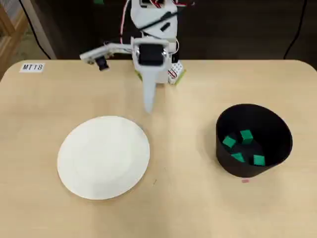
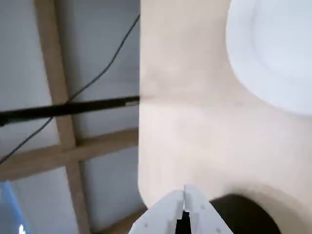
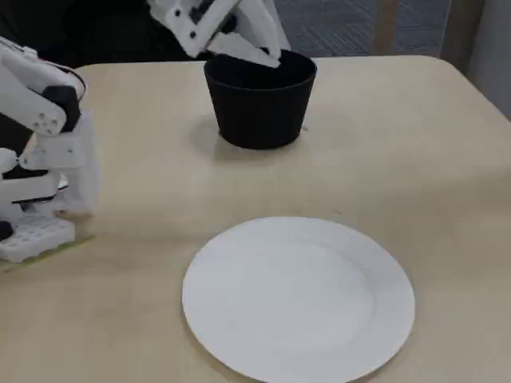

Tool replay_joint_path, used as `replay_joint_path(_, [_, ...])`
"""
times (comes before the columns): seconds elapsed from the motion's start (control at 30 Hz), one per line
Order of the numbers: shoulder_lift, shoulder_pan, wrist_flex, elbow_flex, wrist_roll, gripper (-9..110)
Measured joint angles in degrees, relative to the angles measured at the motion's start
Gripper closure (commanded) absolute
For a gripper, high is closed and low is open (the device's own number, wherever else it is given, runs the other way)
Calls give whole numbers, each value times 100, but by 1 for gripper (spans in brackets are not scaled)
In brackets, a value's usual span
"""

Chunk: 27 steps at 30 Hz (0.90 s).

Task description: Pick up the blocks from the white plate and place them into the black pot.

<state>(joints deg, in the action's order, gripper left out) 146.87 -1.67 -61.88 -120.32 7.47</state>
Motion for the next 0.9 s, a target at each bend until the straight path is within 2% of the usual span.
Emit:
replay_joint_path(0.3, [1942,-668,659,-2892,-536,104])
replay_joint_path(0.47, [3243,-475,650,-4061,-536,104])
replay_joint_path(0.57, [3806,-448,431,-4456,-536,104])
replay_joint_path(0.9, [3920,-457,316,-5098,-325,104])
